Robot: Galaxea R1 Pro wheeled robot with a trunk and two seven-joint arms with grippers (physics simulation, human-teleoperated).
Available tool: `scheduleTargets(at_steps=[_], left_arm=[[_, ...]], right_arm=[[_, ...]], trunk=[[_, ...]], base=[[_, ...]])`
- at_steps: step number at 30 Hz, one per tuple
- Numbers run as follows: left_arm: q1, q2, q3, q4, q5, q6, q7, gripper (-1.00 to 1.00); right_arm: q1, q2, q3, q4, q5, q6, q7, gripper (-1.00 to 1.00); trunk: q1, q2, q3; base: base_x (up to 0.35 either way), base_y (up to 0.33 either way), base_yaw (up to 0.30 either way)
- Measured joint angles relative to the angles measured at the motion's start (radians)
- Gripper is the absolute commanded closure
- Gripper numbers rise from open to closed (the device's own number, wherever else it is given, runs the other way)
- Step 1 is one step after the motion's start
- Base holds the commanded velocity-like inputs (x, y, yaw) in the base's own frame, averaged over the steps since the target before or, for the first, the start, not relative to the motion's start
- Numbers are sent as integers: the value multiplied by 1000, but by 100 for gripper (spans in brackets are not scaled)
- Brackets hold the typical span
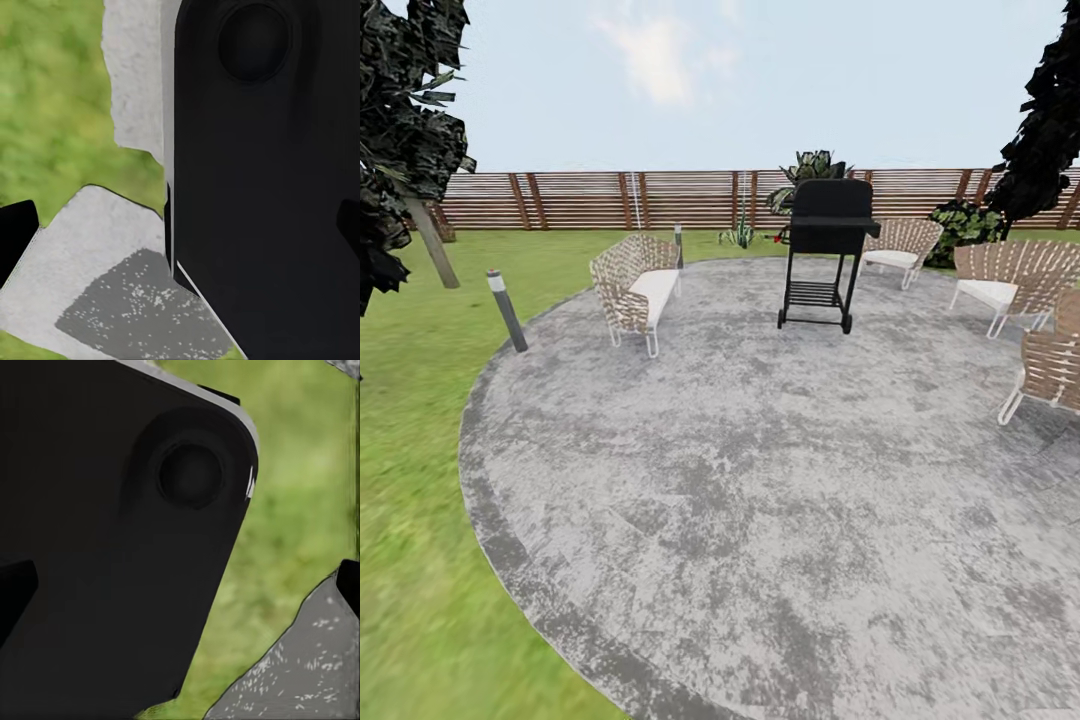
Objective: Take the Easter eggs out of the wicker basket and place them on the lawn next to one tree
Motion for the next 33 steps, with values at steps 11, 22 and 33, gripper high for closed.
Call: scheduleTargets(at_steps=[11,22,33], left_arm=[[0,0,0,0,0,0,-1,-100],[0,0,0,0,0,0,-1,-100],[0,0,-1,0,0,0,0,-100]], right_arm=[[0,2,1,-1,5,-1,-3,-100],[0,-1,2,-1,4,-1,-3,-100],[0,-1,2,-1,3,-1,-3,-100]], trunk=[[0,0,0],[0,0,0],[0,0,0]], base=[[339,0,0],[339,0,0],[339,0,0]])
